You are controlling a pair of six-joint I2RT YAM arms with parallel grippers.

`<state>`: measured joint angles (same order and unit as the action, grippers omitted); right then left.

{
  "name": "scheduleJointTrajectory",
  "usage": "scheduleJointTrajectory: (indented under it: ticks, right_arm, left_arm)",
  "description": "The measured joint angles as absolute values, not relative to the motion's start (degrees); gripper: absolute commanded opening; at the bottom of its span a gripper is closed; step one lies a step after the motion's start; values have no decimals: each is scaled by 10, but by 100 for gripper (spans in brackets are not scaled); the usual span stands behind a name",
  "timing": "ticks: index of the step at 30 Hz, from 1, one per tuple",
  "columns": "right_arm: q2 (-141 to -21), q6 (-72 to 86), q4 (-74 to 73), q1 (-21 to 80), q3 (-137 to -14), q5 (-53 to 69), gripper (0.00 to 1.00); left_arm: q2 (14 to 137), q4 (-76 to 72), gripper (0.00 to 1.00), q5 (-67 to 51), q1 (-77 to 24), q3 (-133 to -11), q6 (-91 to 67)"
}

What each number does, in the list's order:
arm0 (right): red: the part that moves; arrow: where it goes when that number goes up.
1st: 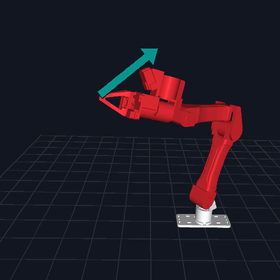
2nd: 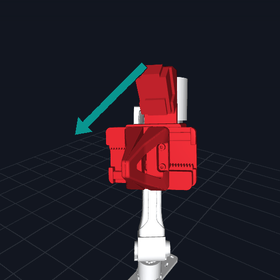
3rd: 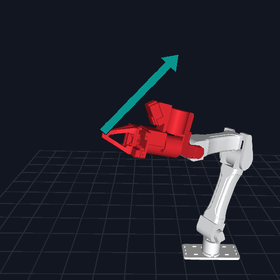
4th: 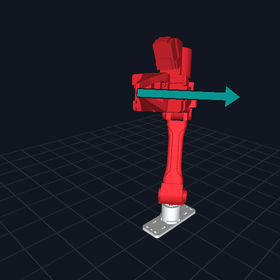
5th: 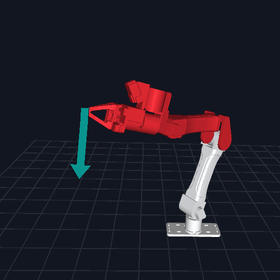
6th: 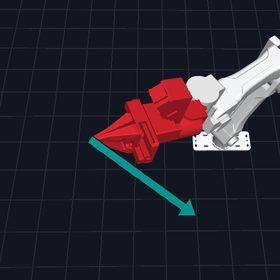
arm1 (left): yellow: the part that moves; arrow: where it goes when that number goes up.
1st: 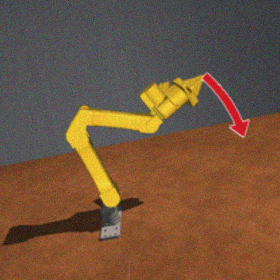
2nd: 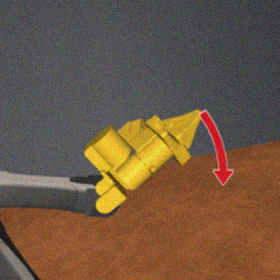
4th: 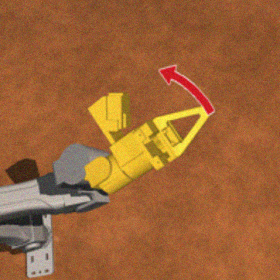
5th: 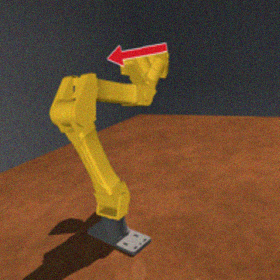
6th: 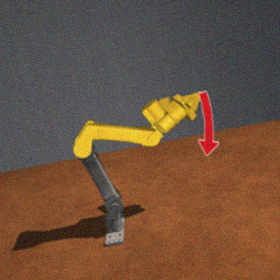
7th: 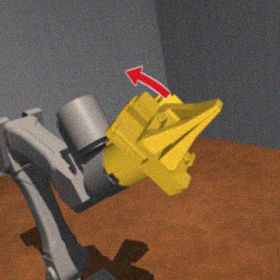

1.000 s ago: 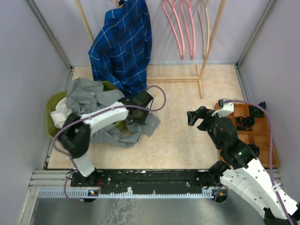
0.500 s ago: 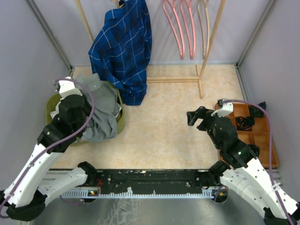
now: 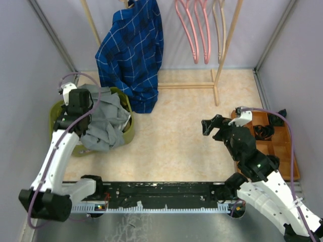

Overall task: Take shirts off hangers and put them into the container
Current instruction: Place the shirt in the bin.

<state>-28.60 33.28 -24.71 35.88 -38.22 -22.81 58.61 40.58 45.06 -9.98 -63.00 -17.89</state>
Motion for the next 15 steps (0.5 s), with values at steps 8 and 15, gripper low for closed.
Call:
scheduleJointTrajectory:
  ticks: [8,15]
  right_arm:
    - [-276,333,-249,359,-382,-229,93]
    - [-277,330,-250,359,-382,-229,93]
  left_arm:
    - [727,385,21,197,-51,-566,-166]
    - [750,380,52,112,-34,-562,-163]
